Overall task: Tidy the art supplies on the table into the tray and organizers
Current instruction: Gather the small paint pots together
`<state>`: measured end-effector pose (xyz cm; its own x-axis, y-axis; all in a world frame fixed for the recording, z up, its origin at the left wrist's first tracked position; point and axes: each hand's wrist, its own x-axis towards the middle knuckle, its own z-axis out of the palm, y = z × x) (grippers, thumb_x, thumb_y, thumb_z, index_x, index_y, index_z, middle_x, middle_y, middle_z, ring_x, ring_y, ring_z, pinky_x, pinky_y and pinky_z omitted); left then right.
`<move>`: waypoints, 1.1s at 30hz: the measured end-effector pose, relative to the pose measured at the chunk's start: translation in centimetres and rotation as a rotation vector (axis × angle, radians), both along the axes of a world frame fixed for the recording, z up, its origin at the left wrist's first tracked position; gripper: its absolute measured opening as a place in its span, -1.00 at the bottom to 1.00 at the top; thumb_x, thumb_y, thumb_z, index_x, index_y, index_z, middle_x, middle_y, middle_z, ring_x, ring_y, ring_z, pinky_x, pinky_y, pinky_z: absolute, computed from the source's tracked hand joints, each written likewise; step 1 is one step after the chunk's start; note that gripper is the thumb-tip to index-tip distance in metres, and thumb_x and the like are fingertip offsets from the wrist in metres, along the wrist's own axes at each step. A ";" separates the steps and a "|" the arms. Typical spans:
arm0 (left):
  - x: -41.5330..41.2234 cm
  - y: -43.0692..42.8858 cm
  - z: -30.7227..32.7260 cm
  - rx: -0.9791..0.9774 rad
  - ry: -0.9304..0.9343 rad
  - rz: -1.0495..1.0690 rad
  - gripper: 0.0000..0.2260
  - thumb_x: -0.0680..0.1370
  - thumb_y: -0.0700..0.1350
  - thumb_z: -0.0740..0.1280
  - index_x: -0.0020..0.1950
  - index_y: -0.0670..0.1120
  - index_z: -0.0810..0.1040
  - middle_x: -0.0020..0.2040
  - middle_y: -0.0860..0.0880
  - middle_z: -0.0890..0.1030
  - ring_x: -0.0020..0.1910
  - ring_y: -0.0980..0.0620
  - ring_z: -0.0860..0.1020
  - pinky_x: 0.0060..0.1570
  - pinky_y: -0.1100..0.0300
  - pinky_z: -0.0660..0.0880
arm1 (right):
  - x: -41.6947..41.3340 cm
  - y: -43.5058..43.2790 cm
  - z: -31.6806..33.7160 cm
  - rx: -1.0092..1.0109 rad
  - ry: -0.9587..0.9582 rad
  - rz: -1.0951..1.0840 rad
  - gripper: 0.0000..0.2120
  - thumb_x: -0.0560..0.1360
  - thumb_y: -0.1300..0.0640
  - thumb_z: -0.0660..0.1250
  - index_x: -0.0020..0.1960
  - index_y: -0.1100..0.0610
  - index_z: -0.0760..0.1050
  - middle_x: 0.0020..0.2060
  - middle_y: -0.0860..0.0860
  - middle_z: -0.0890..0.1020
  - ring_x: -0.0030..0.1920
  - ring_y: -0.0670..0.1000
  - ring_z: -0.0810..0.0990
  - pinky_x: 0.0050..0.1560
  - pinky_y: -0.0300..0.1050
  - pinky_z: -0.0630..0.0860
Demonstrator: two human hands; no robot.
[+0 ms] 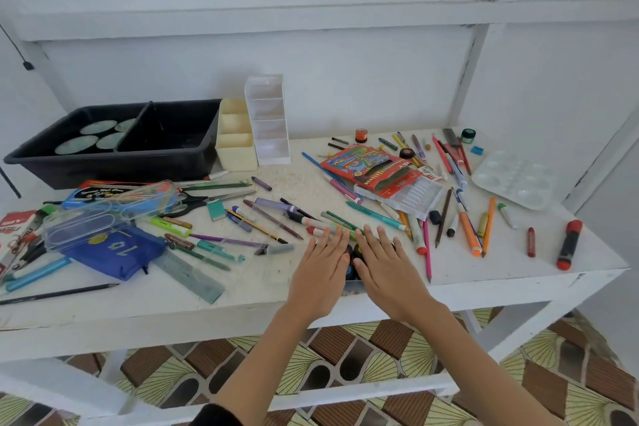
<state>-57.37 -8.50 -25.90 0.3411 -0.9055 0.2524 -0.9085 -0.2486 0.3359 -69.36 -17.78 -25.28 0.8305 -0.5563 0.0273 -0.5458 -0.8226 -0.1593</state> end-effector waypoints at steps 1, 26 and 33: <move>0.0 0.0 0.4 -0.010 0.103 -0.010 -0.58 0.66 -0.08 -0.10 0.39 -0.10 0.41 0.41 -0.01 0.39 0.44 0.05 0.26 0.40 0.16 0.16 | 0.2 0.1 0.3 0.008 0.001 -0.009 -0.07 0.32 -0.30 -0.68 0.54 0.08 -0.14 0.54 0.02 -0.09 0.53 0.06 -0.18 0.49 -0.01 -0.20; 25.5 21.0 5.6 -0.776 0.436 0.789 -0.76 0.51 -0.38 0.21 -0.05 -0.09 0.58 -0.12 0.04 0.61 -0.10 0.18 0.53 -0.11 0.51 0.38 | 32.3 16.2 5.0 0.527 -0.479 0.450 -0.78 0.59 0.22 0.16 0.09 0.18 0.58 -0.01 0.04 0.62 0.03 0.01 0.51 0.03 -0.22 0.33; 35.7 24.3 5.1 -0.691 0.415 0.905 -0.77 0.48 -0.40 0.22 -0.04 -0.15 0.58 -0.09 -0.03 0.63 -0.07 0.01 0.56 -0.01 0.14 0.51 | 41.5 17.6 3.5 0.241 -0.362 0.510 -0.76 0.58 0.16 0.14 0.20 0.13 0.48 0.13 0.02 0.53 0.19 0.03 0.42 0.23 -0.11 0.28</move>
<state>-21.69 15.78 -20.80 0.9509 -0.0154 0.3092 -0.2904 -0.3912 0.8733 -27.83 -0.13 -21.76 0.9529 -0.1218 0.2777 0.0244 -0.8820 -0.4706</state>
